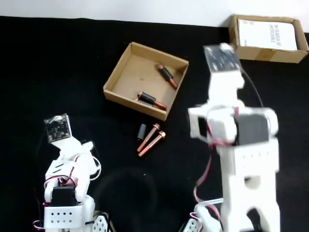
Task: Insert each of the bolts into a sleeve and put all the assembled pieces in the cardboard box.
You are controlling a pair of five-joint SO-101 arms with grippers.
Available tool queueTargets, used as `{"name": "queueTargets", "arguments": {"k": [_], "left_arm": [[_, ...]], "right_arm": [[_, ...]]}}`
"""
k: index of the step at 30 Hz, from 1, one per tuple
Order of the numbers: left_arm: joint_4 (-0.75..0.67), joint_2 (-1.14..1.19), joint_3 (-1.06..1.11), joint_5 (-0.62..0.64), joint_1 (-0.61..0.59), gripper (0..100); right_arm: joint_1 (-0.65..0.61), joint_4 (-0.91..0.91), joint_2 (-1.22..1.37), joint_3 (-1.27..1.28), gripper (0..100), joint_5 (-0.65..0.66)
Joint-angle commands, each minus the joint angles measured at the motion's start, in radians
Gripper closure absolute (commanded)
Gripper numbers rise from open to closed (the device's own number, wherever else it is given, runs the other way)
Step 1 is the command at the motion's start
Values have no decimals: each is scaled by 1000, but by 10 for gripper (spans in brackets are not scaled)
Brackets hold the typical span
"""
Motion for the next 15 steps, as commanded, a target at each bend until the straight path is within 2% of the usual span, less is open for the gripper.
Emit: {"name": "queueTargets", "arguments": {"k": [1,5,7,10,15], "left_arm": [[58,1,-119,-86,2,990],[100,56,-282,-175,36,990],[106,160,-366,-176,56,990],[124,389,-521,-176,99,990],[313,771,-840,-176,297,990]], "right_arm": [[54,-105,-211,208,992,-55],[140,-257,-381,461,992,-49],[191,-320,-450,568,992,-40],[285,-404,-550,700,992,40],[446,-570,-704,895,992,101]]}}
